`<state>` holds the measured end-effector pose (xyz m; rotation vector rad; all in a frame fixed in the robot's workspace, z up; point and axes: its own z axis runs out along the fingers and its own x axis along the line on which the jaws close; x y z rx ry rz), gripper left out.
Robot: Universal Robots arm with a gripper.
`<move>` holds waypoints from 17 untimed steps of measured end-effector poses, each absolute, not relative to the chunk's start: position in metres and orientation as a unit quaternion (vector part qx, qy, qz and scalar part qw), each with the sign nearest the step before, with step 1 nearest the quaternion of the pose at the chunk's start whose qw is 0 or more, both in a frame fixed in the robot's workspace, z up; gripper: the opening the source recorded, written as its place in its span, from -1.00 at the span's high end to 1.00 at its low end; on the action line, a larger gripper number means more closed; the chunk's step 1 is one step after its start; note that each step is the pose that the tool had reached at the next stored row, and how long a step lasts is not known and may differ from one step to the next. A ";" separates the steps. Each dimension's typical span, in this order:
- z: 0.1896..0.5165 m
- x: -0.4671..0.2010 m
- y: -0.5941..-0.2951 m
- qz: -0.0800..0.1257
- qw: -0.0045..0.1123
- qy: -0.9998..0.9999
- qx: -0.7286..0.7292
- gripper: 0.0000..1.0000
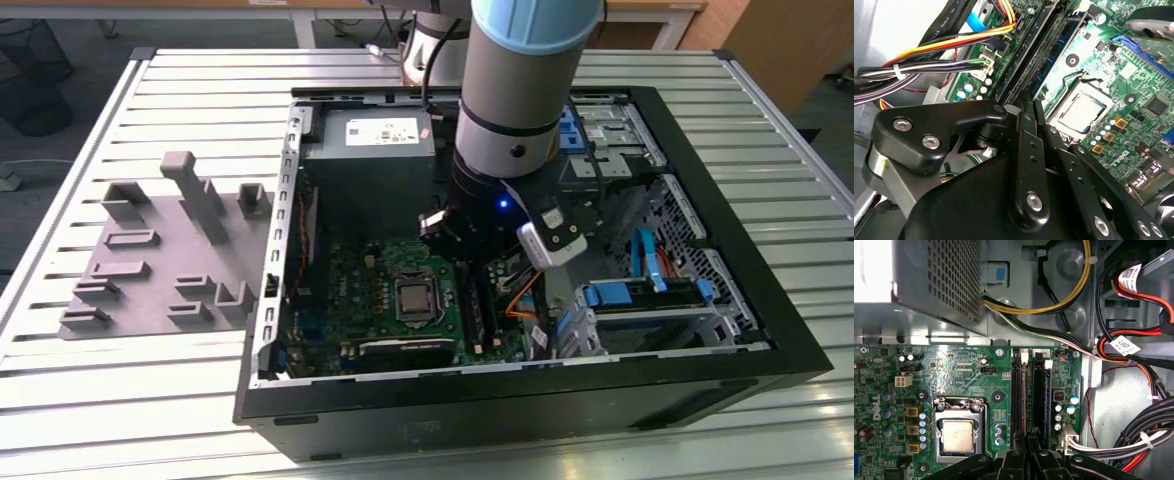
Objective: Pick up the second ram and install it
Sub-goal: 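Insert the second ram into the second slot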
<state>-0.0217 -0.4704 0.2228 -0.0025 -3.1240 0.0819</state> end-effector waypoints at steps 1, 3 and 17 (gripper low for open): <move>0.223 -0.022 -0.470 0.026 0.008 -1.000 -0.001 0.73; 0.223 -0.022 -0.470 0.026 0.008 -1.000 -0.001 0.73; 0.227 -0.021 -0.470 0.027 0.010 -1.000 -0.008 0.73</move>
